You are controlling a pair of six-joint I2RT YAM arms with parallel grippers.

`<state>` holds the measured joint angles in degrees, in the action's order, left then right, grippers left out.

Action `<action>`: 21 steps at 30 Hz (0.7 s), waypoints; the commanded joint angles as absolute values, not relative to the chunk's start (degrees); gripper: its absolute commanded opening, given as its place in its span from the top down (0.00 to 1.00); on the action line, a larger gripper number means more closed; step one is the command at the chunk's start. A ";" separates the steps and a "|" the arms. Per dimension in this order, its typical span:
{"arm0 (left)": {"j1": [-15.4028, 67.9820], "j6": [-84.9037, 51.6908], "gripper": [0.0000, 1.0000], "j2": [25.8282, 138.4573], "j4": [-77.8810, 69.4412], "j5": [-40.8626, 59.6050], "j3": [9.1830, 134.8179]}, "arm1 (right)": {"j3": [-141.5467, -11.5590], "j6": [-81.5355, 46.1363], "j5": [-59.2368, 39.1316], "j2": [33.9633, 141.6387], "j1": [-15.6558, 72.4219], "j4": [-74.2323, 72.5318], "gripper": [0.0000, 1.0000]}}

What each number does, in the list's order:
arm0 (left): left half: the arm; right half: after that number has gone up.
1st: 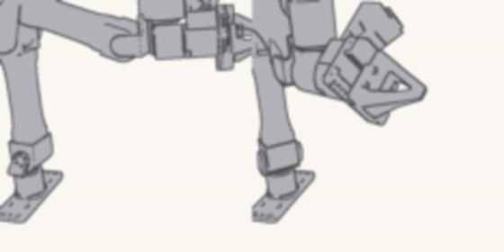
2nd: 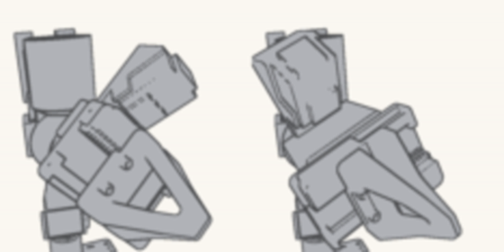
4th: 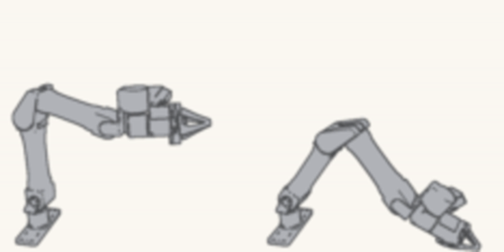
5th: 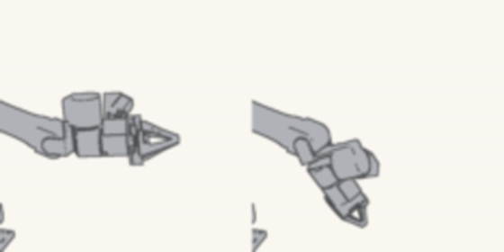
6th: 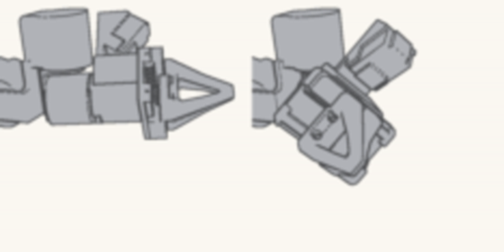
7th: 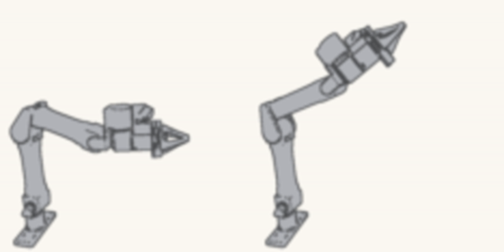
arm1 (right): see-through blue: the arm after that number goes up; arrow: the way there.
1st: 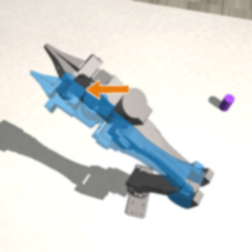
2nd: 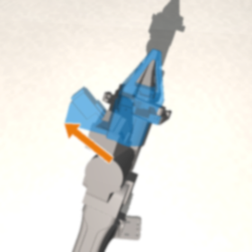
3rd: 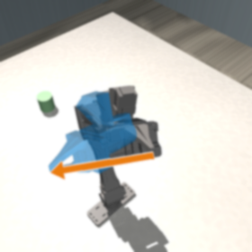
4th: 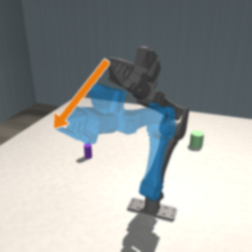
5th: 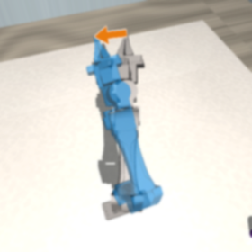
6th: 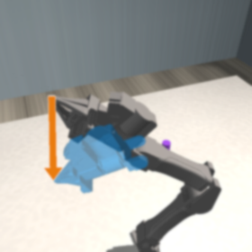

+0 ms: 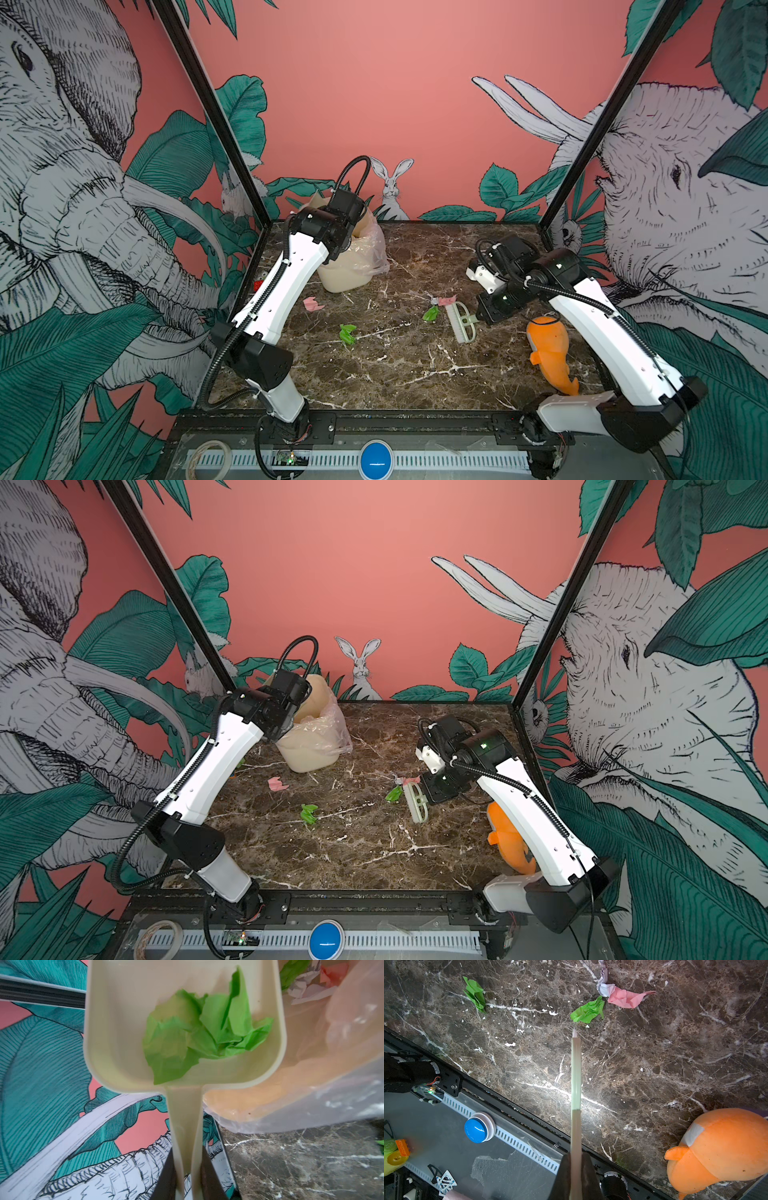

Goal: Sweep away the paper scraps from the table
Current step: 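Lift the dustpan to the bin with the left gripper while the right raises the brush, then tip the dustpan over the cream bin with the left gripper to empty it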

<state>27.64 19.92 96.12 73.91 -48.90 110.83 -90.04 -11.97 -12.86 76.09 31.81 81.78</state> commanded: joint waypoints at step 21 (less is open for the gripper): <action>33.19 37.10 0.99 92.61 60.77 -67.94 99.17 | -90.56 -9.79 -14.39 77.07 31.46 83.51 1.00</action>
